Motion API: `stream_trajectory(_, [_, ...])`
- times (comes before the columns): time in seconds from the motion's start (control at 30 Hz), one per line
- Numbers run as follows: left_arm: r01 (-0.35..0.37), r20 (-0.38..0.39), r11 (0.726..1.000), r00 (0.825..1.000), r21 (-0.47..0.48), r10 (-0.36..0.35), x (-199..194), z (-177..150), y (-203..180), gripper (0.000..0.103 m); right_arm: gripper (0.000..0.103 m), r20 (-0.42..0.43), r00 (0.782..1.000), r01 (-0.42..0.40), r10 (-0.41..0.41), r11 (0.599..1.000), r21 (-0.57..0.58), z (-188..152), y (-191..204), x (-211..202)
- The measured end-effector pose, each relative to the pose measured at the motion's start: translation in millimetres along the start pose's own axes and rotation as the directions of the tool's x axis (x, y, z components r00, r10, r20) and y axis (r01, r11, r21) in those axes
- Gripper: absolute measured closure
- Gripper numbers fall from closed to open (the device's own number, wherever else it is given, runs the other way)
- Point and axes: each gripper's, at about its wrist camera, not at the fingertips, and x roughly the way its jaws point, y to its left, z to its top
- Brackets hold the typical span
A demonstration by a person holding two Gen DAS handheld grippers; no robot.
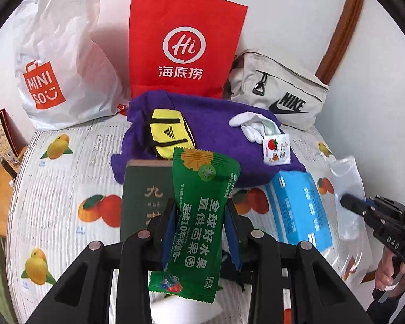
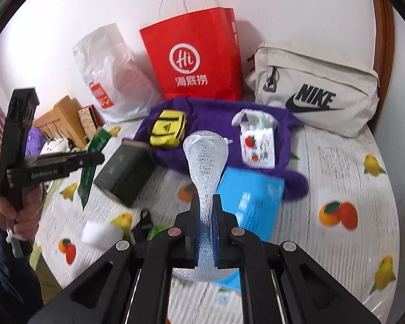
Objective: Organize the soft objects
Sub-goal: 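Carry the plastic bag in the right tool while the left tool carries the green packet to the towel, then release the plastic bag onto the towel with the right tool while the left tool releases the green packet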
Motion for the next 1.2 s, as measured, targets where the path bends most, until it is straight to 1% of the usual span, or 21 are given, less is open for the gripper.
stream_trajectory(0.3, [-0.011, -0.001, 1.000, 1.000, -0.007, 0.011, 19, 31, 6, 0.071, 0.096, 0.017, 1.000, 0.015, -0.015, 1.000, 0.010, 51, -12, 34])
stream_trajectory(0.6, [-0.002, -0.001, 1.000, 1.000, -0.019, 0.002, 45, 62, 10, 0.071, 0.096, -0.008, 1.000, 0.016, -0.016, 1.000, 0.011, 83, -25, 78])
stream_trajectory(0.7, [-0.005, -0.006, 1.000, 1.000, -0.018, 0.005, 54, 71, 10, 0.071, 0.096, -0.039, 0.998, 0.043, -0.043, 0.999, 0.002, 91, -31, 102])
stream_trajectory(0.83, [-0.009, -0.021, 1.000, 1.000, -0.025, 0.009, 68, 81, 13, 0.071, 0.094, -0.091, 0.995, 0.034, -0.034, 0.999, 0.007, 92, -36, 129])
stream_trajectory(0.9, [-0.007, -0.030, 1.000, 1.000, -0.029, 0.006, 75, 85, 13, 0.071, 0.094, -0.133, 0.991, 0.031, -0.030, 1.000, 0.002, 91, -38, 146])
stream_trajectory(1.2, [0.009, -0.049, 1.000, 0.999, -0.029, -0.011, 100, 107, 9, 0.071, 0.093, -0.237, 0.971, 0.044, -0.032, 0.998, 0.043, 95, -57, 185])
